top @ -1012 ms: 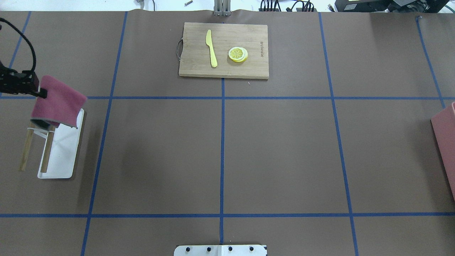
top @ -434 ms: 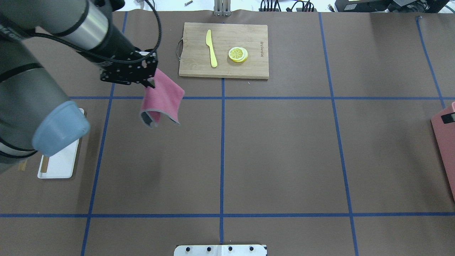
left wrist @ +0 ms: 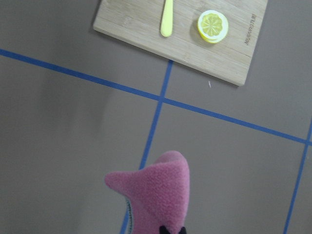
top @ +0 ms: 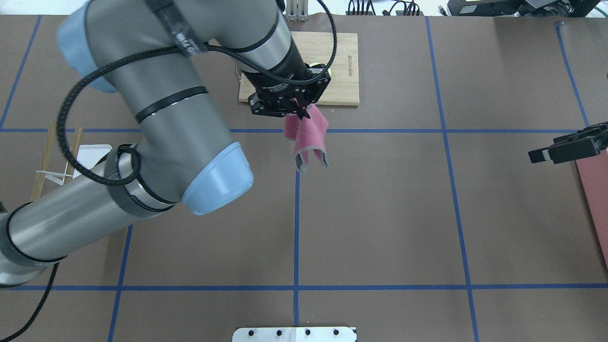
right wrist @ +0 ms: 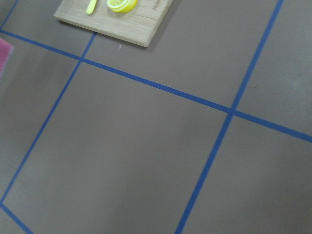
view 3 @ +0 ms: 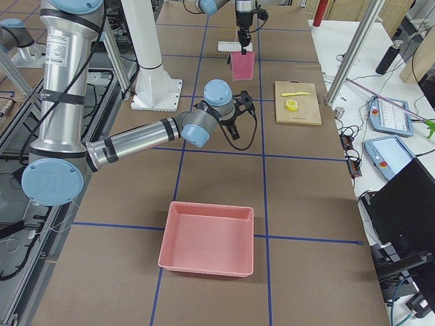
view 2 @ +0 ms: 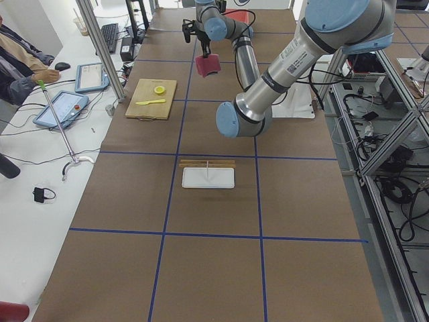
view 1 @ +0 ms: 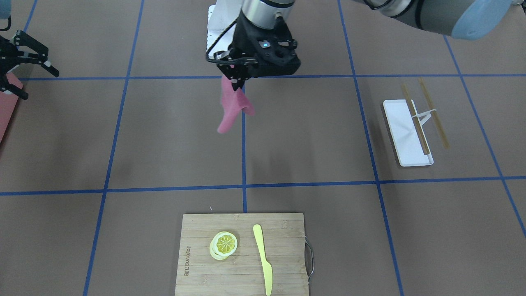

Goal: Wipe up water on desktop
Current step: 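Lift the pink cloth with the left gripper while the right arm approaches, then close the right gripper on the hanging pink cloth held by the left gripper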

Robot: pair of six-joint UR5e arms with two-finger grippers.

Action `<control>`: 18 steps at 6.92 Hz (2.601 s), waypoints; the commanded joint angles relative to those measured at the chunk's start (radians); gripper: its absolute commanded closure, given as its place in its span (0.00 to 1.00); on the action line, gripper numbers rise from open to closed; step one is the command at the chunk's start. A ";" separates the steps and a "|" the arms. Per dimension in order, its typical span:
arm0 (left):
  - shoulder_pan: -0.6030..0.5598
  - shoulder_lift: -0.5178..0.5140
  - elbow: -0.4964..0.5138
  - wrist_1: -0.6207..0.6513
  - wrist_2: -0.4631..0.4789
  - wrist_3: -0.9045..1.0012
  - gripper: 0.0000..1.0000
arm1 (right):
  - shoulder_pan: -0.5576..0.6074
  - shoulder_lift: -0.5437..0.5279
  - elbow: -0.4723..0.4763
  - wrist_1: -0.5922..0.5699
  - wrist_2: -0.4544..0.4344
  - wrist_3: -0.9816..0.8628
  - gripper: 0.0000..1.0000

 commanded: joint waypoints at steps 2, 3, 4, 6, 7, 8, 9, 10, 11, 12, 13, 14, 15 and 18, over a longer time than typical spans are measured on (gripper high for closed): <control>0.073 -0.112 0.110 -0.068 0.107 -0.129 1.00 | -0.117 0.102 0.021 0.073 -0.071 0.081 0.00; 0.089 -0.159 0.126 -0.067 0.127 -0.168 1.00 | -0.145 0.111 0.020 0.078 -0.071 0.082 0.00; 0.103 -0.199 0.185 -0.073 0.139 -0.174 1.00 | -0.157 0.173 0.017 0.078 -0.091 0.081 0.00; 0.103 -0.232 0.285 -0.138 0.144 -0.162 1.00 | -0.211 0.191 0.034 0.081 -0.151 0.076 0.00; 0.102 -0.230 0.317 -0.174 0.144 -0.162 1.00 | -0.228 0.189 0.037 0.114 -0.157 0.079 0.00; 0.100 -0.230 0.319 -0.175 0.144 -0.165 1.00 | -0.234 0.185 0.037 0.142 -0.158 0.082 0.00; 0.100 -0.229 0.319 -0.175 0.146 -0.180 1.00 | -0.234 0.183 0.037 0.162 -0.158 0.082 0.02; 0.100 -0.230 0.319 -0.177 0.146 -0.264 1.00 | -0.234 0.182 0.037 0.170 -0.160 0.081 0.02; 0.102 -0.232 0.318 -0.175 0.146 -0.315 1.00 | -0.234 0.182 0.037 0.175 -0.175 0.081 0.01; 0.102 -0.233 0.318 -0.175 0.167 -0.356 1.00 | -0.254 0.180 0.037 0.176 -0.210 0.073 0.01; 0.102 -0.233 0.318 -0.177 0.194 -0.393 1.00 | -0.271 0.183 0.037 0.176 -0.238 0.073 0.01; 0.100 -0.236 0.304 -0.177 0.195 -0.459 1.00 | -0.282 0.186 0.037 0.176 -0.272 0.073 0.02; 0.100 -0.236 0.295 -0.177 0.195 -0.484 1.00 | -0.304 0.195 0.037 0.176 -0.301 0.073 0.03; 0.102 -0.238 0.284 -0.175 0.193 -0.519 1.00 | -0.346 0.195 0.029 0.176 -0.431 0.042 0.04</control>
